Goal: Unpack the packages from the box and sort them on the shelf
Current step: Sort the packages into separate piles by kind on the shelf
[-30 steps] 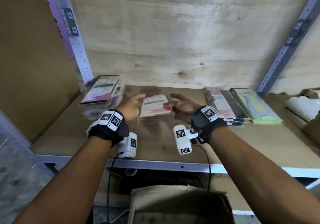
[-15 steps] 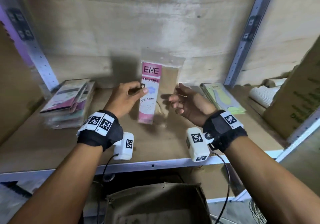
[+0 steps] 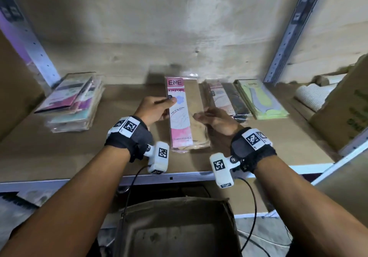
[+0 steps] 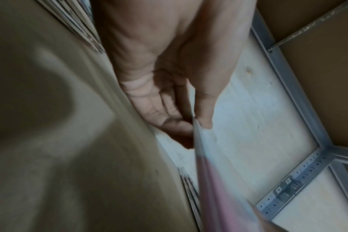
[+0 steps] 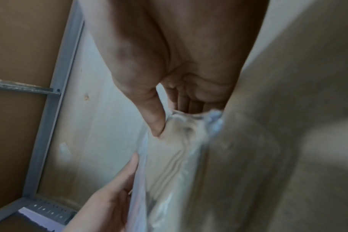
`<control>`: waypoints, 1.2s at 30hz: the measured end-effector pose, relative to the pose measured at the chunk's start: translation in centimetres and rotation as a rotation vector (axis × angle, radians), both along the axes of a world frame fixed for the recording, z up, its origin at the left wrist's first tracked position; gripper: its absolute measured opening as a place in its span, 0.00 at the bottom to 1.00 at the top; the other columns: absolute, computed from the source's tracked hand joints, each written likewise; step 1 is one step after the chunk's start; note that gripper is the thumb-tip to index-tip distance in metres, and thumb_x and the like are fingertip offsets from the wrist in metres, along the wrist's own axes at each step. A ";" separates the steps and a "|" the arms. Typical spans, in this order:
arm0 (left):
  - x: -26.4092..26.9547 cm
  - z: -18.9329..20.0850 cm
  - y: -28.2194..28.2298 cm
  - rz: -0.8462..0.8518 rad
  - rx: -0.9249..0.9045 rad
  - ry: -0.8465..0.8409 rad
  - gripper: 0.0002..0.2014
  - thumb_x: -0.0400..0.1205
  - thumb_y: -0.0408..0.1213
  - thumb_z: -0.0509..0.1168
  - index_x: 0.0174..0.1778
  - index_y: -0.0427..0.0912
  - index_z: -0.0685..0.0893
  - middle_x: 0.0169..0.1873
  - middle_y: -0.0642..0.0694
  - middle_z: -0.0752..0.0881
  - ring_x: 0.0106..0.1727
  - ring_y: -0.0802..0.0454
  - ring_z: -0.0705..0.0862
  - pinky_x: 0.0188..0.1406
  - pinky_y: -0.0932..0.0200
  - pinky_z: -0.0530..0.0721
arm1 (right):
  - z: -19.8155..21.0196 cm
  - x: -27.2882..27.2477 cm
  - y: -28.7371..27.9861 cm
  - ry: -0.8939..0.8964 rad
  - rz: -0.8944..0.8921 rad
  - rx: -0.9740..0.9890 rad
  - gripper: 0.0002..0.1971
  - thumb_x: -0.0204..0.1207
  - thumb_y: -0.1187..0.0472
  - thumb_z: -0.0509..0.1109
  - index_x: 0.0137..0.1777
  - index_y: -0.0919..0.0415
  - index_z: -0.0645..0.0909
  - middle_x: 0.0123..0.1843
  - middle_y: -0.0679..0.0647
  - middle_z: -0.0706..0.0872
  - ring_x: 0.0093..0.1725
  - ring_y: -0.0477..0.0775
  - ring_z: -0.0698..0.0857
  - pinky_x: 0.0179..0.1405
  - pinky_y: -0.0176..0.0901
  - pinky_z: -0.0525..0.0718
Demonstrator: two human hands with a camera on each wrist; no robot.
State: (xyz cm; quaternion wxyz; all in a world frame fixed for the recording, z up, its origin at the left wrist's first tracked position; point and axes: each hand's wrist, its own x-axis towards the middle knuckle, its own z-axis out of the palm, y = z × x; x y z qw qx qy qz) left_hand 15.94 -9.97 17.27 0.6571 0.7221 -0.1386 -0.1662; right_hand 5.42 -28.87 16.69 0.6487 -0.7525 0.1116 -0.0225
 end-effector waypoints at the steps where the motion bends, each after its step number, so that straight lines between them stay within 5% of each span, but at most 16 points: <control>1: 0.3 0.0 0.1 0.007 0.010 0.018 0.12 0.81 0.44 0.71 0.57 0.43 0.89 0.51 0.43 0.93 0.47 0.52 0.90 0.41 0.63 0.87 | -0.1 0.0 0.1 -0.004 0.019 0.053 0.04 0.78 0.65 0.74 0.48 0.66 0.82 0.47 0.57 0.90 0.49 0.55 0.88 0.55 0.41 0.85; 6: 2.6 0.8 1.6 0.165 -0.114 0.074 0.15 0.77 0.46 0.75 0.58 0.46 0.87 0.39 0.52 0.93 0.40 0.56 0.91 0.35 0.62 0.86 | -0.4 -0.3 1.2 0.051 0.173 0.326 0.18 0.81 0.71 0.68 0.68 0.78 0.75 0.66 0.74 0.83 0.62 0.68 0.84 0.71 0.61 0.78; 9: 4.3 1.2 3.7 0.290 -0.055 0.040 0.27 0.71 0.52 0.79 0.66 0.49 0.82 0.46 0.51 0.93 0.45 0.53 0.92 0.47 0.54 0.88 | 0.1 -0.6 1.6 0.082 0.257 0.168 0.14 0.82 0.69 0.68 0.66 0.72 0.79 0.61 0.69 0.87 0.53 0.57 0.88 0.60 0.47 0.86; 11: 4.7 1.2 4.9 0.276 0.071 -0.065 0.29 0.71 0.54 0.79 0.66 0.48 0.84 0.46 0.50 0.93 0.42 0.55 0.92 0.42 0.62 0.87 | 0.4 -0.8 1.8 0.105 0.316 0.073 0.14 0.82 0.68 0.67 0.65 0.72 0.79 0.55 0.64 0.87 0.47 0.52 0.89 0.50 0.39 0.86; 14: 4.3 1.2 5.7 0.164 0.268 -0.260 0.18 0.76 0.52 0.75 0.52 0.42 0.91 0.33 0.51 0.91 0.27 0.60 0.87 0.27 0.71 0.81 | 0.0 -1.0 2.0 0.134 0.341 0.057 0.17 0.81 0.70 0.67 0.68 0.76 0.77 0.57 0.68 0.83 0.54 0.61 0.81 0.59 0.51 0.79; 18: 3.8 1.2 6.4 0.120 0.365 -0.358 0.14 0.82 0.45 0.70 0.44 0.36 0.90 0.25 0.47 0.86 0.16 0.63 0.79 0.17 0.71 0.76 | -0.2 -1.1 2.1 0.148 0.341 0.043 0.19 0.78 0.69 0.71 0.67 0.74 0.78 0.58 0.67 0.85 0.53 0.61 0.83 0.57 0.49 0.83; 20: 3.6 1.3 6.7 0.129 0.408 -0.392 0.14 0.84 0.45 0.67 0.40 0.39 0.89 0.25 0.47 0.85 0.19 0.60 0.80 0.20 0.69 0.76 | -0.3 -1.1 2.0 0.157 0.342 0.016 0.17 0.75 0.67 0.75 0.63 0.69 0.82 0.59 0.68 0.87 0.52 0.59 0.85 0.57 0.52 0.84; 22: 3.5 1.3 7.0 0.147 0.431 -0.405 0.18 0.86 0.47 0.64 0.33 0.44 0.86 0.26 0.46 0.84 0.24 0.54 0.80 0.28 0.63 0.76 | -0.1 -1.2 2.1 0.173 0.373 -0.013 0.15 0.72 0.65 0.78 0.58 0.63 0.84 0.59 0.66 0.88 0.50 0.59 0.87 0.47 0.45 0.88; 26: 3.7 1.1 7.6 0.177 0.483 -0.396 0.23 0.87 0.53 0.59 0.28 0.45 0.82 0.23 0.48 0.83 0.24 0.52 0.79 0.28 0.61 0.73 | -0.1 -1.3 2.1 0.220 0.431 -0.038 0.21 0.63 0.55 0.82 0.54 0.61 0.84 0.58 0.73 0.86 0.45 0.70 0.78 0.17 0.41 0.83; 32: 4.7 0.3 8.2 0.127 0.362 -0.111 0.24 0.84 0.56 0.62 0.29 0.43 0.81 0.24 0.44 0.83 0.26 0.48 0.80 0.36 0.57 0.74 | -0.1 -1.4 1.9 0.193 0.398 -0.006 0.16 0.66 0.59 0.79 0.53 0.60 0.83 0.51 0.61 0.89 0.46 0.67 0.83 0.20 0.46 0.85; 36: 4.6 0.5 8.4 0.079 0.302 0.007 0.24 0.83 0.56 0.64 0.29 0.41 0.78 0.13 0.50 0.78 0.13 0.54 0.73 0.12 0.69 0.66 | 0.3 -1.3 1.8 0.171 0.418 -0.014 0.09 0.75 0.66 0.75 0.54 0.62 0.82 0.48 0.60 0.90 0.31 0.57 0.88 0.14 0.39 0.83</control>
